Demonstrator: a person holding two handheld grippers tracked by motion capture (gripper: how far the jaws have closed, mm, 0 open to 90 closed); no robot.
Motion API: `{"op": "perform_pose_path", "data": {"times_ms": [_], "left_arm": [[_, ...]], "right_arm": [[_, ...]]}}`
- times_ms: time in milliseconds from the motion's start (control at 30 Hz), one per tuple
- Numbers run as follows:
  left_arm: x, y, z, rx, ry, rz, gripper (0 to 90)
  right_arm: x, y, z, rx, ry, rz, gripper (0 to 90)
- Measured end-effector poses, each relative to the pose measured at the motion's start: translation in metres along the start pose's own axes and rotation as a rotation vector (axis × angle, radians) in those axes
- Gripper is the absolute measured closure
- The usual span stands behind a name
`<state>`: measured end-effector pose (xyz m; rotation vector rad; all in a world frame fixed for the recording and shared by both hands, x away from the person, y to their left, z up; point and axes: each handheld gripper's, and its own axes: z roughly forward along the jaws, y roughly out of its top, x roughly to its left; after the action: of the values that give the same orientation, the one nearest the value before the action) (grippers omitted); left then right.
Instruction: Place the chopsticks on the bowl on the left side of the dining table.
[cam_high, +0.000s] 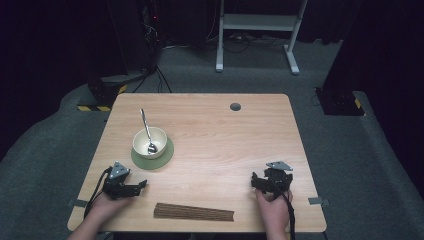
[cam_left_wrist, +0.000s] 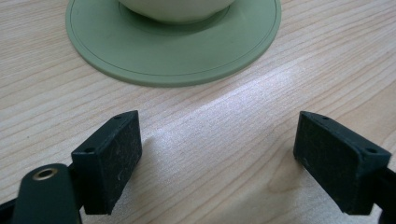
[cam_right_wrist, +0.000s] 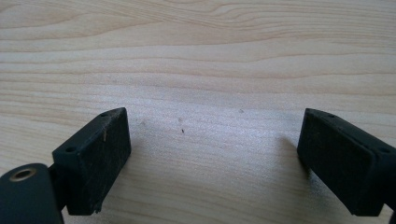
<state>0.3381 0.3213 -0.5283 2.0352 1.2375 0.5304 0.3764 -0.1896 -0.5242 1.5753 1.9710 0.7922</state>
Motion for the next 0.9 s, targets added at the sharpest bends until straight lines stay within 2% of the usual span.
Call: {"op": "perform_pose_path", "data": {"times_ms": [733, 767, 900], "left_arm": [[-0.0011, 0.0, -0.0001, 0.004, 0.007, -0.005, 13.8], [-0.0011, 0.0006, 0.0002, 0.008, 0.004, -0.003, 13.2], [-0.002, 0.0006, -0.0011, 0.017, -0.002, 0.003, 13.0]], "right_arm": [[-0.0022, -0.0014, -0.0014, -0.001, 0.023, -0.012, 9.6], [-0.0021, -0.0018, -0.0023, -0.007, 0.028, -0.023, 13.3], [0.0001, -0.0009, -0.0062, -0.025, 0.022, -0.035, 13.1]]}}
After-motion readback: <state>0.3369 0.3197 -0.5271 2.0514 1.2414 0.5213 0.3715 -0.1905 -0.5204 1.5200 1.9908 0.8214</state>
